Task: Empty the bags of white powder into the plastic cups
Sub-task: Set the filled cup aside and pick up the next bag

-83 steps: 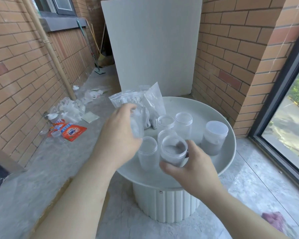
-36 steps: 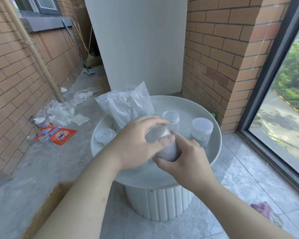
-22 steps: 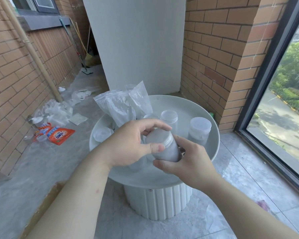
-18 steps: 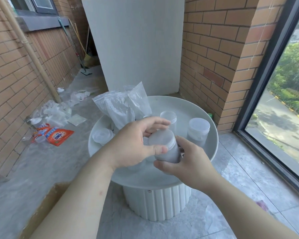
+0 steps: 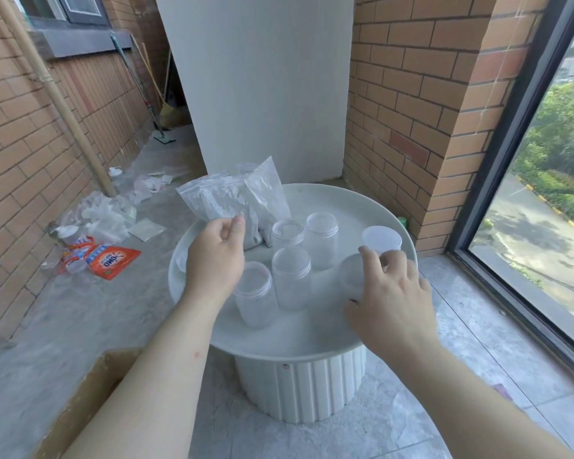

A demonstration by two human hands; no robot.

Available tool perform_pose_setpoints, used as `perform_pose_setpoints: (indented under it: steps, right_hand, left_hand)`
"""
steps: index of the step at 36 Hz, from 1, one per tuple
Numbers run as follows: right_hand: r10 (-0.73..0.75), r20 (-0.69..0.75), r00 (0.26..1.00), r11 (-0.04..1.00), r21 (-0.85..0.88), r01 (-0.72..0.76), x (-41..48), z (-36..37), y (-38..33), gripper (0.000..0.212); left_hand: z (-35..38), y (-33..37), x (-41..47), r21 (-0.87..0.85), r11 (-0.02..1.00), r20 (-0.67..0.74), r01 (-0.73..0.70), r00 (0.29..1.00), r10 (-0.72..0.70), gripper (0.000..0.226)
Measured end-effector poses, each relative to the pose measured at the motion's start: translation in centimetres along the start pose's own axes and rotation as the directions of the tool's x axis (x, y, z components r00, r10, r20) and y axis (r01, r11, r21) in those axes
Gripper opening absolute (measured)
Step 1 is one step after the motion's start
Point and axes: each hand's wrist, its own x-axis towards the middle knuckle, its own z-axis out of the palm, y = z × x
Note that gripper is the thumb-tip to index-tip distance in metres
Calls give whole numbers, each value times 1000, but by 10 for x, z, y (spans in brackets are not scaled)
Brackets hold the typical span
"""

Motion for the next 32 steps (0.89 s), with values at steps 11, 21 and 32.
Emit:
perform_pose_setpoints:
  steps: [11,21,32]
  right_hand:
    - [-3,58,998,995,-96,9,34,9,12,88]
    - [5,102,995,998,-68,2,83,10,26,80]
    - [-131,-401,907,924,282,258,70,-1,-10,66]
  left_hand:
    - [-1,-8,2,38,995,90,96,991,-99,51]
    - [5,-22,9,7,981,212,196,958,-193,48]
    - [5,-22,12,-13,951,505,308,823,-260,71]
